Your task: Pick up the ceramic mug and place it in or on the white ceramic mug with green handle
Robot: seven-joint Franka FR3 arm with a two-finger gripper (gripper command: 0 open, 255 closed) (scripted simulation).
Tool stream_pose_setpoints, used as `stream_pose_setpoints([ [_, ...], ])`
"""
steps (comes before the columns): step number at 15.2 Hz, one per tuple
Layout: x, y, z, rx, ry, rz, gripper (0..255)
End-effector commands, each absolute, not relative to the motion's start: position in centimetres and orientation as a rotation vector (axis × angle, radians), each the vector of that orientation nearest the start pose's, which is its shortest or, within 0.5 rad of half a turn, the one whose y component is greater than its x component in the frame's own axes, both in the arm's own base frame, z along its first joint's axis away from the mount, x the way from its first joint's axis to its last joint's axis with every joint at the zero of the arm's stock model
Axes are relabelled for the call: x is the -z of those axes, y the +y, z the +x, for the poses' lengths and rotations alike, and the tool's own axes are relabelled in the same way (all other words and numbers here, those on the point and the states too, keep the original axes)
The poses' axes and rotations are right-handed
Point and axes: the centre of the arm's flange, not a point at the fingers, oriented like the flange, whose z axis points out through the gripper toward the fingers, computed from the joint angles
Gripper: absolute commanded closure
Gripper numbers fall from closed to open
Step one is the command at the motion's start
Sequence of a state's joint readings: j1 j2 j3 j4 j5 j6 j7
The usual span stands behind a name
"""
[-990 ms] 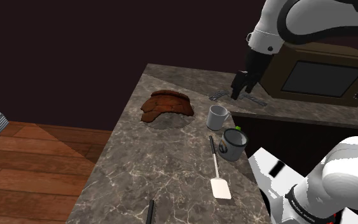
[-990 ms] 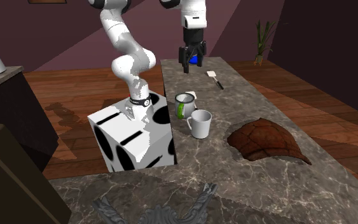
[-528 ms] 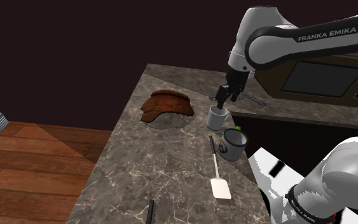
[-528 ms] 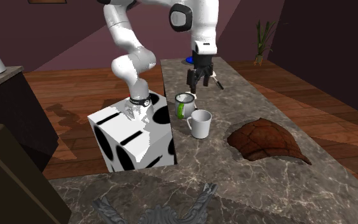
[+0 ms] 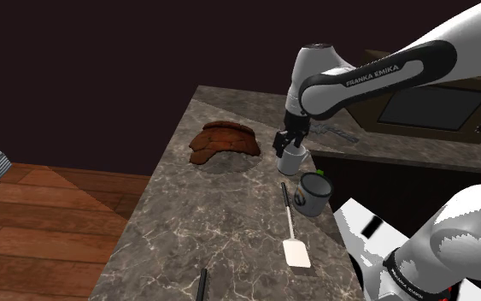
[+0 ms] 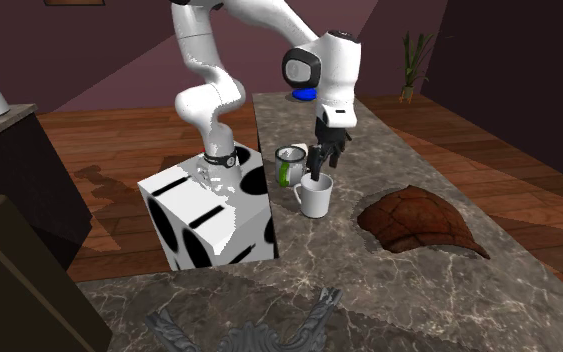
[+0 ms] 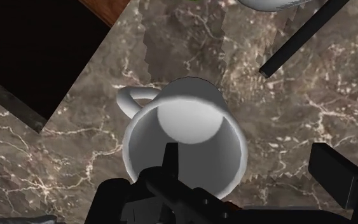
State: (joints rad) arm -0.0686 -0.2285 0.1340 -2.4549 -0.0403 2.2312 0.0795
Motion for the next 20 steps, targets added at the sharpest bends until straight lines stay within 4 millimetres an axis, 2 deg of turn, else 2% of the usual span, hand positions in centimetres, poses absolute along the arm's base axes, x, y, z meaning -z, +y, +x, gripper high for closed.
stream_pose_setpoints([
  [1, -37.2, 2.8, 45.2, 0.012, -0.012, -3.204, 0],
  [6, -34.8, 2.6, 45.2, 0.012, -0.012, -3.204, 0],
  [13, -34.8, 2.6, 45.2, 0.012, -0.012, -3.204, 0],
  [14, -34.8, 2.6, 45.2, 0.012, -0.012, -3.204, 255],
  [20, -34.8, 2.6, 45.2, 0.012, -0.012, -3.204, 255],
])
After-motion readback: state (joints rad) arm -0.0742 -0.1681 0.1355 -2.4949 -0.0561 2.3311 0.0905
